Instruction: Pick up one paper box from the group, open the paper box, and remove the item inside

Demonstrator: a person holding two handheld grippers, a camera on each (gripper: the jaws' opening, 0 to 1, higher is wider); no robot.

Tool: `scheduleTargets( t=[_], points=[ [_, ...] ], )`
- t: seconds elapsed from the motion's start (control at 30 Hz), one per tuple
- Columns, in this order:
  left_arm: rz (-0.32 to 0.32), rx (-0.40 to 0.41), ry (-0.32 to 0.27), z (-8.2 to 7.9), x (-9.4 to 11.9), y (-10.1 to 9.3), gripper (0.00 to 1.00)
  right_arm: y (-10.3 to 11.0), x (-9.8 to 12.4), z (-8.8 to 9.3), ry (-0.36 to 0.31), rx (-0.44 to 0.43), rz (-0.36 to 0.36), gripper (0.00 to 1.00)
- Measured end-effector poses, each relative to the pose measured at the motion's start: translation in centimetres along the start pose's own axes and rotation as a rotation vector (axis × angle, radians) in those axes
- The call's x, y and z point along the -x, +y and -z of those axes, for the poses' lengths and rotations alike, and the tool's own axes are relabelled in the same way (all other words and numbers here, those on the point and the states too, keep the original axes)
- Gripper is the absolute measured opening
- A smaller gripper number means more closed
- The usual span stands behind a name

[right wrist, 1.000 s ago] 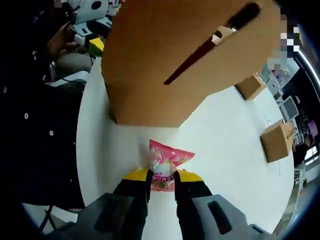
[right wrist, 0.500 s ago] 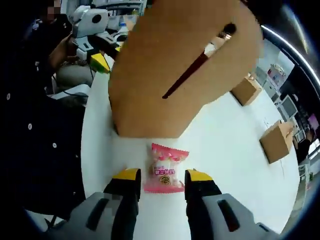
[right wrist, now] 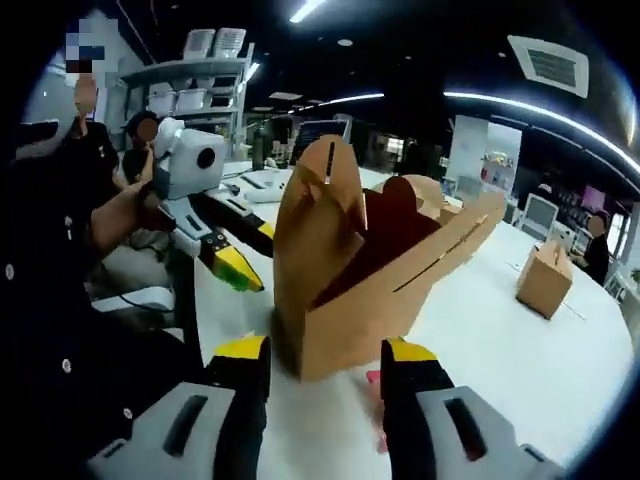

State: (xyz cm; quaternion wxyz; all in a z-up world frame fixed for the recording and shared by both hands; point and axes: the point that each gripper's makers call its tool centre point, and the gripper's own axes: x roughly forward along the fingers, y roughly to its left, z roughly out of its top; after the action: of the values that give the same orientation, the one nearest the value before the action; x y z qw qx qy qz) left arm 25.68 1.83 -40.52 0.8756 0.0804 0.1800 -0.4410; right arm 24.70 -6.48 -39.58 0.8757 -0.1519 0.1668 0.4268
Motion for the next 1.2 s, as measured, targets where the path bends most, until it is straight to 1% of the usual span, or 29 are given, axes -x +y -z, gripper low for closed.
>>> scheduleTargets(
  t=[0.07,0.1,0.13,0.23,0.43,0.57,0.6,0.67,0.77,0.8,0.87,0.93,0.97,1.0,1.1,1.13,1.2],
  points=[
    [0.003,-0.007,0.0,0.0,-0.5,-0.1,0.29,0.0,-0.9,-0.1,-0.02,-0.02,0.018,0.44],
    [0.017,0.001,0.005,0.0,-0.7,-0.4,0.29,-0.3,-1.1,-0.2,-0.026,-0.021,0.035,0.42],
    [0.017,0.001,0.004,0.0,-0.8,-0.4,0.29,-0.7,-1.2,-0.3,-0.027,-0.019,0.048,0.39],
    [0.016,0.002,0.001,-0.2,-1.1,-0.4,0.29,-1.7,-1.5,-0.7,-0.031,-0.011,0.087,0.35],
    [-0.015,0.006,-0.01,-1.0,-2.1,1.1,0.29,-2.8,-2.2,-1.4,-0.017,0.03,0.093,0.33],
    [-0.052,-0.018,-0.012,-2.0,-3.2,2.7,0.29,-4.7,-3.0,-2.7,-0.022,0.056,0.094,0.33],
    [-0.055,-0.018,-0.012,-2.1,-3.3,2.8,0.29,-4.9,-3.0,-2.8,-0.024,0.056,0.093,0.33],
    [-0.078,-0.027,-0.023,-3.1,-3.9,4.0,0.29,-6.7,-3.9,-3.6,-0.032,0.051,0.089,0.33],
    [-0.112,-0.033,-0.049,-4.4,-4.7,5.6,0.29,-8.0,-4.8,-3.7,-0.026,0.054,0.081,0.34],
    [-0.135,-0.039,-0.069,-5.0,-5.2,6.5,0.28,-8.9,-5.6,-3.6,-0.022,0.059,0.081,0.34],
    [-0.155,-0.043,-0.081,-5.5,-5.9,7.7,0.25,-10.2,-6.6,-3.3,-0.002,0.061,0.08,0.34],
    [-0.159,-0.041,-0.082,-5.6,-6.4,8.1,0.25,-10.8,-7.1,-3.2,0.0,0.052,0.081,0.34],
    [-0.17,-0.049,-0.072,-5.5,-7.2,8.7,0.25,-11.7,-8.0,-2.9,0.015,0.039,0.08,0.34],
    [-0.173,-0.048,-0.06,-5.2,-7.6,9.1,0.26,-12.1,-8.3,-2.7,0.016,0.038,0.079,0.34],
    [-0.188,-0.039,-0.04,-4.7,-8.7,10.2,0.26,-12.7,-9.2,-2.6,0.023,0.025,0.074,0.34],
    [-0.191,-0.023,-0.033,-4.4,-9.0,10.6,0.26,-12.8,-9.3,-2.7,0.025,0.021,0.076,0.34],
    [-0.189,-0.011,-0.023,-4.1,-9.5,11.0,0.27,-13.0,-9.6,-2.7,0.032,0.037,0.086,0.34]
  ],
)
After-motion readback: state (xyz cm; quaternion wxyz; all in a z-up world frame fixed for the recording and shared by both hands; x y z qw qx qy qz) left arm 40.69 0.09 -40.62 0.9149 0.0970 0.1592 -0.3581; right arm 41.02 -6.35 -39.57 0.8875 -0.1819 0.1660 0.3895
